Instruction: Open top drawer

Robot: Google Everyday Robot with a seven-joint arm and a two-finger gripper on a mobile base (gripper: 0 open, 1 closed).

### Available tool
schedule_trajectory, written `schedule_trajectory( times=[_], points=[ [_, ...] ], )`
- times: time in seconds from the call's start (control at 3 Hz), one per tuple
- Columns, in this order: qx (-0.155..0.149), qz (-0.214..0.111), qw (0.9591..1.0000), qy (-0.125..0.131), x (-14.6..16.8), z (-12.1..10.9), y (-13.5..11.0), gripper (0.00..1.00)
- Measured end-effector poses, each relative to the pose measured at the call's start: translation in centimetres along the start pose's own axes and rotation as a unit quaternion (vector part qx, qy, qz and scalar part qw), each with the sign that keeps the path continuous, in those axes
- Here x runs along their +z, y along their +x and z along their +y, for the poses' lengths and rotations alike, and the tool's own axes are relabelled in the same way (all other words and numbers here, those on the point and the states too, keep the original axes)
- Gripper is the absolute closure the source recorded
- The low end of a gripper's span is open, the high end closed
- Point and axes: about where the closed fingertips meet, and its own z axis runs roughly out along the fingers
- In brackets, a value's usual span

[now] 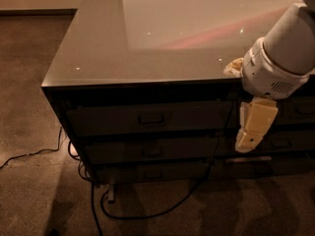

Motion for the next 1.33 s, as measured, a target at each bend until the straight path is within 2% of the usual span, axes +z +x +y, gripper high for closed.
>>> schedule_trajectory(
  times=[0.33, 0.67, 1.0, 1.33],
  points=[
    [0.009, -0.004, 0.9999, 0.006, -0.8, 0.3, 0.7, 0.0],
    [0.03, -0.032, 0.9988, 0.023, -0.3, 2.0, 2.1, 0.0],
    [0.022, -0.081, 0.9956, 0.044, 1.7, 2.8, 0.8, 0.0],
    [0.014, -0.125, 0.9909, 0.048, 5.5, 2.4, -1.6, 0.0]
  ],
)
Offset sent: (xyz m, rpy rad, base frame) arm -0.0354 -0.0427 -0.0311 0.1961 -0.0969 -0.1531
